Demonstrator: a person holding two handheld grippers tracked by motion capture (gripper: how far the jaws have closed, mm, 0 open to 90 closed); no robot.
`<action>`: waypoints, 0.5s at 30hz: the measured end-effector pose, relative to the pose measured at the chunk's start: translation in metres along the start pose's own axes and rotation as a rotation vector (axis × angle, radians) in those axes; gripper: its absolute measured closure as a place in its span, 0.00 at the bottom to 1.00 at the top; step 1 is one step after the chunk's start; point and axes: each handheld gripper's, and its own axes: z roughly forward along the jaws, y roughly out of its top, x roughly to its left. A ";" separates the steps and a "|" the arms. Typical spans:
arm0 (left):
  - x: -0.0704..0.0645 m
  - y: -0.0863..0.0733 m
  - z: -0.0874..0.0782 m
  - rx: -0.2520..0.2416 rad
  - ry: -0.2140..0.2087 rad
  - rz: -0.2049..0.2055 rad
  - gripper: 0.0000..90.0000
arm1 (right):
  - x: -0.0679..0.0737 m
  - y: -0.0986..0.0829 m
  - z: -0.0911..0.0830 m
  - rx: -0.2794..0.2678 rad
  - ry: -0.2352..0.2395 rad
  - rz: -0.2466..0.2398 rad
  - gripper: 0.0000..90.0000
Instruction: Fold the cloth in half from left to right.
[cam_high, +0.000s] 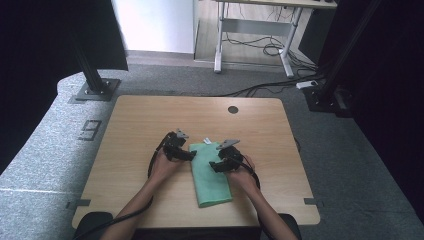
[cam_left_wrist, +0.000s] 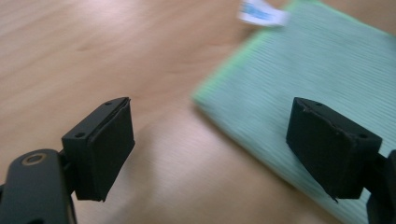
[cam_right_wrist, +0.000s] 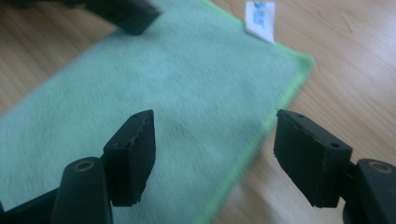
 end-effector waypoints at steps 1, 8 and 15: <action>-0.008 -0.003 -0.004 0.007 -0.008 0.019 0.17 | -0.001 -0.002 -0.001 0.000 -0.004 0.000 0.33; -0.048 -0.029 -0.028 0.027 -0.054 0.074 0.16 | -0.004 -0.018 -0.018 -0.009 -0.013 0.022 0.32; -0.081 -0.053 -0.044 0.035 -0.117 0.088 0.16 | -0.001 -0.032 -0.030 -0.004 -0.006 0.026 0.32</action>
